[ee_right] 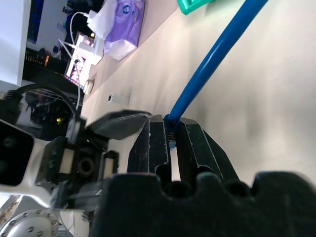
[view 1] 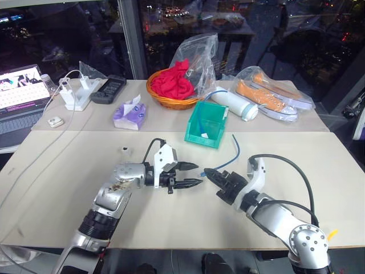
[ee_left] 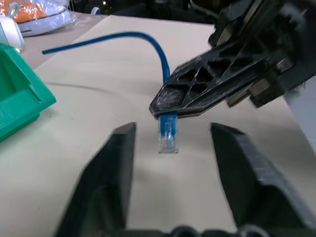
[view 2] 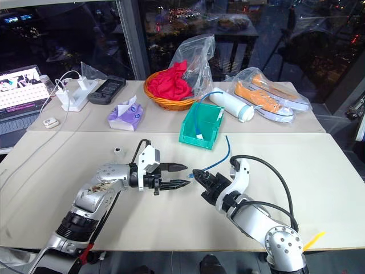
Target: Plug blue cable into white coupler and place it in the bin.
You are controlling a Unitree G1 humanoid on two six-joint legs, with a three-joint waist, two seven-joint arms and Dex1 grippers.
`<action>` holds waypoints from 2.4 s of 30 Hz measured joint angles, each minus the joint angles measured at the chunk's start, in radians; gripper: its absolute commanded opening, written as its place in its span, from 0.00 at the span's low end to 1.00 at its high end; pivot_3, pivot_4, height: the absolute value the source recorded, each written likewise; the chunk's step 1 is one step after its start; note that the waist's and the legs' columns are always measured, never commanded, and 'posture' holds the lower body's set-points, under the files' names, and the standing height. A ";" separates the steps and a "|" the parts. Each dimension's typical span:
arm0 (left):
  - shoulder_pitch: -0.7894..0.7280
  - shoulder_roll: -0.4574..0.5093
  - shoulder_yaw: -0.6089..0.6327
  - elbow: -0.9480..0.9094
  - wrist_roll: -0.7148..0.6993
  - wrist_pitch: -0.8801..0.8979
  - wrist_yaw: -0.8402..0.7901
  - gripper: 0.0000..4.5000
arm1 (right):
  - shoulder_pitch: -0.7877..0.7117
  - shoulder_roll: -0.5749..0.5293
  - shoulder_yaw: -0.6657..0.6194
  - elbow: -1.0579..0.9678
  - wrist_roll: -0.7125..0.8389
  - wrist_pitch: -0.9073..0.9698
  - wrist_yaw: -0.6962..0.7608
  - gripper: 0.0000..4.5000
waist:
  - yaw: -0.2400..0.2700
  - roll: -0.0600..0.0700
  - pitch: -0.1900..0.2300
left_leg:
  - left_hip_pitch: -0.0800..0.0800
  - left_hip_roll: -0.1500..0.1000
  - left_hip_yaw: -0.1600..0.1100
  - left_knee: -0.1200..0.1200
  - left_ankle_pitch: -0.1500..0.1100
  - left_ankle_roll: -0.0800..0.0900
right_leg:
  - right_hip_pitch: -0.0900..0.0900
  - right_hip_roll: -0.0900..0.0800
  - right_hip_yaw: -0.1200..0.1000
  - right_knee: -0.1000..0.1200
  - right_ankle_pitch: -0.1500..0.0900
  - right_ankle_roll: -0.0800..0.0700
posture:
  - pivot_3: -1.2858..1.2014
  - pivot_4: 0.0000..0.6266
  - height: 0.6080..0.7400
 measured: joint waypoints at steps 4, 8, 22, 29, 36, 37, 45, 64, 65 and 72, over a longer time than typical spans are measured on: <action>0.051 0.017 0.073 -0.048 -0.001 0.039 0.090 0.54 | -0.031 -0.008 -0.014 0.008 -0.030 0.000 0.000 0.00 | -0.001 0.000 0.000 | 0.000 0.000 0.000 -0.001 0.000 0.000 | 0.000 0.000 0.000 0.000 0.000 0.000 | 0.52 0.24 0.87; 0.157 -0.030 0.249 -0.131 -0.001 0.115 0.340 0.54 | -0.024 -0.021 -0.030 0.011 -0.074 0.000 -0.001 0.00 | 0.001 0.000 0.000 | -0.001 0.000 0.000 -0.001 0.000 0.000 | -0.001 0.000 0.000 -0.001 0.000 0.000 | 0.52 0.24 0.87; 0.402 -0.202 0.418 -0.233 0.189 0.129 0.897 0.85 | -0.075 0.007 -0.010 0.037 -0.205 0.030 0.048 0.00 | 0.022 0.000 0.000 | 0.000 -0.001 0.000 -0.001 0.001 -0.001 | 0.000 -0.001 0.000 -0.001 0.000 0.000 | 0.52 0.24 0.87; 0.263 -0.134 0.419 0.064 0.176 0.034 0.805 0.99 | -0.101 0.054 -0.007 0.050 -0.219 0.038 0.064 0.00 | 0.023 0.000 0.000 | -0.001 -0.001 0.000 -0.001 0.001 -0.001 | 0.000 -0.001 0.000 -0.001 0.000 0.000 | 0.52 0.24 0.87; 0.122 -0.094 0.402 0.316 0.178 -0.091 0.727 0.99 | -0.109 0.080 -0.008 0.054 -0.229 0.039 0.067 0.00 | 0.031 0.004 -0.003 | 0.001 -0.001 0.000 -0.001 0.001 -0.002 | 0.002 -0.001 0.000 0.000 0.000 0.000 | 0.52 0.24 0.87; 0.099 -0.093 0.401 0.355 0.180 -0.107 0.722 0.99 | -0.108 0.086 -0.010 0.054 -0.229 0.039 0.067 0.00 | 0.031 0.005 -0.003 | 0.001 -0.001 0.000 -0.001 0.001 -0.002 | 0.002 -0.001 0.000 0.000 0.000 0.000 | 0.52 0.24 0.87; -0.066 -0.105 0.381 0.580 0.200 -0.168 0.711 0.86 | -0.108 0.114 -0.038 0.054 -0.226 0.038 0.066 0.00 | 0.033 0.006 -0.004 | 0.001 -0.001 -0.001 -0.001 0.002 -0.003 | 0.002 -0.001 0.000 0.000 0.000 0.001 | 0.52 0.24 0.87; -0.028 -0.199 0.280 0.404 0.198 -0.091 0.656 0.15 | -0.141 0.096 -0.033 0.051 -0.279 0.052 0.054 0.00 | 0.027 0.006 -0.003 | -0.003 -0.001 -0.002 -0.001 0.002 -0.004 | -0.001 -0.001 0.000 -0.001 0.000 0.001 | 0.52 0.24 0.87; -0.006 -0.203 0.231 0.348 0.197 -0.110 0.605 0.15 | -0.160 0.073 -0.030 0.046 -0.326 0.056 0.052 0.00 | 0.027 0.006 -0.003 | -0.003 -0.001 -0.002 -0.001 0.003 -0.005 | -0.001 -0.001 0.000 -0.001 0.000 0.001 | 0.52 0.24 0.87; 0.065 -0.225 0.002 0.112 0.131 -0.101 0.349 0.15 | -0.212 -0.003 0.016 -0.104 -0.596 0.060 0.075 0.00 | 0.020 0.006 -0.003 | -0.005 -0.001 -0.002 -0.002 0.003 -0.004 | -0.003 -0.001 0.000 -0.003 0.000 0.001 | 0.52 0.24 0.87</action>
